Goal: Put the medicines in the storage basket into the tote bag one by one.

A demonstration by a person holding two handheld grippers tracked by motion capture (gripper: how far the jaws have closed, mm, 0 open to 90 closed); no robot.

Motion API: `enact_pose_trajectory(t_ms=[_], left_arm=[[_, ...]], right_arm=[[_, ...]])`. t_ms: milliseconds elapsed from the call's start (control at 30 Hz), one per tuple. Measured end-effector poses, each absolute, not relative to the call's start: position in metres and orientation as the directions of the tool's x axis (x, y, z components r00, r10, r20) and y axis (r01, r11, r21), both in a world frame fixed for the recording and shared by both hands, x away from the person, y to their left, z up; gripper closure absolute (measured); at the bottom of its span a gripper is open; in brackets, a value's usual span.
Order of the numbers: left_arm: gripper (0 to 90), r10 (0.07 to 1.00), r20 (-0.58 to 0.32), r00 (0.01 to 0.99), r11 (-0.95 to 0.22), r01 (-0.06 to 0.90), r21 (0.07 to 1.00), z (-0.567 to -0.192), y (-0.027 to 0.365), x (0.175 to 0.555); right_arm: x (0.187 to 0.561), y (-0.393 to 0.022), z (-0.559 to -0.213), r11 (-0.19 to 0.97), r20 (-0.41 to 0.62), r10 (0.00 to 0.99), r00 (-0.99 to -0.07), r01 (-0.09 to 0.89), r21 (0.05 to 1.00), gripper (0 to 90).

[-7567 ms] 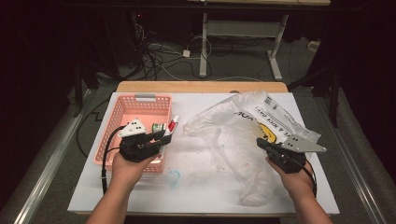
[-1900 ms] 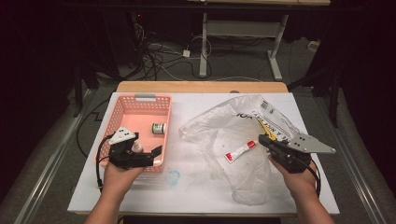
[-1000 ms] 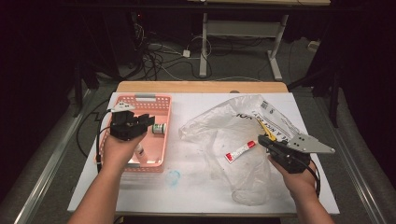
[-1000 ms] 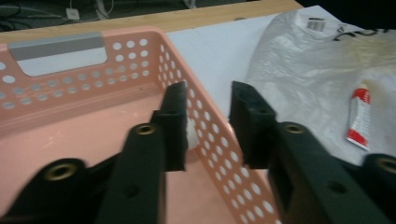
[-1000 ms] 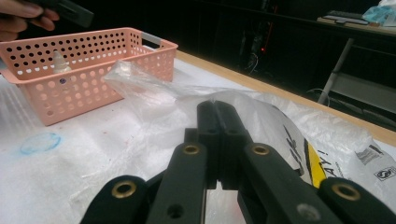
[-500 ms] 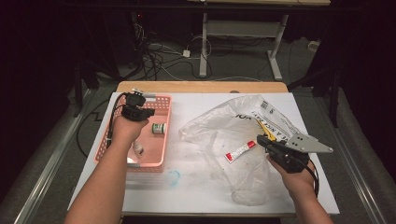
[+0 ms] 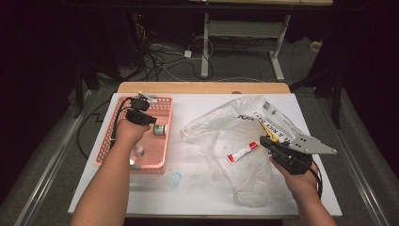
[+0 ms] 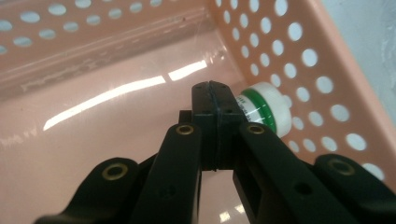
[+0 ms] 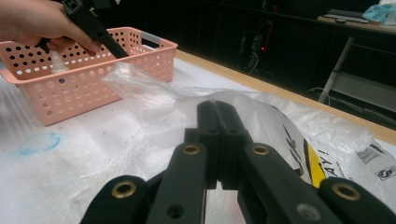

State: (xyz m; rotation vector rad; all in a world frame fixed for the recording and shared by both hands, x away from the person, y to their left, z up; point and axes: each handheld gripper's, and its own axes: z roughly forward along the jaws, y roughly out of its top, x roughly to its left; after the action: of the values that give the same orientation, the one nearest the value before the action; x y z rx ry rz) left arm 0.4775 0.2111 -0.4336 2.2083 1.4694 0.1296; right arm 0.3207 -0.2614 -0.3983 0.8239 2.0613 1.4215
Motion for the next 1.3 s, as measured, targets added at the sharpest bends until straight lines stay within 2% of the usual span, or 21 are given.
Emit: enact_pose_trajectory(t_ms=[100,467,1067,1300], left_arm=[[87.9,0.883,-0.178,0.434,-0.316,0.831,0.457,-0.434,0.211,0.477],[87.9,0.876,-0.155,0.457,-0.355,0.828,0.434,-0.437,0.208,0.477],[87.9,0.895,-0.108,0.432,-0.36,0.845,0.395,-0.438,0.224,0.471],[87.9,0.888,-0.123,0.444,-0.347,0.819,0.457,-0.43,0.223,0.47]], right_arm=[[0.321,-0.262,-0.399,0.272,-0.064,0.72,-0.691,0.197,0.942,90.0],[0.321,-0.262,-0.399,0.273,-0.065,0.721,-0.69,0.197,0.941,90.0],[0.321,-0.261,-0.4,0.273,-0.061,0.72,-0.691,0.202,0.94,90.0],[0.321,-0.26,-0.401,0.276,-0.062,0.718,-0.693,0.202,0.94,90.0]])
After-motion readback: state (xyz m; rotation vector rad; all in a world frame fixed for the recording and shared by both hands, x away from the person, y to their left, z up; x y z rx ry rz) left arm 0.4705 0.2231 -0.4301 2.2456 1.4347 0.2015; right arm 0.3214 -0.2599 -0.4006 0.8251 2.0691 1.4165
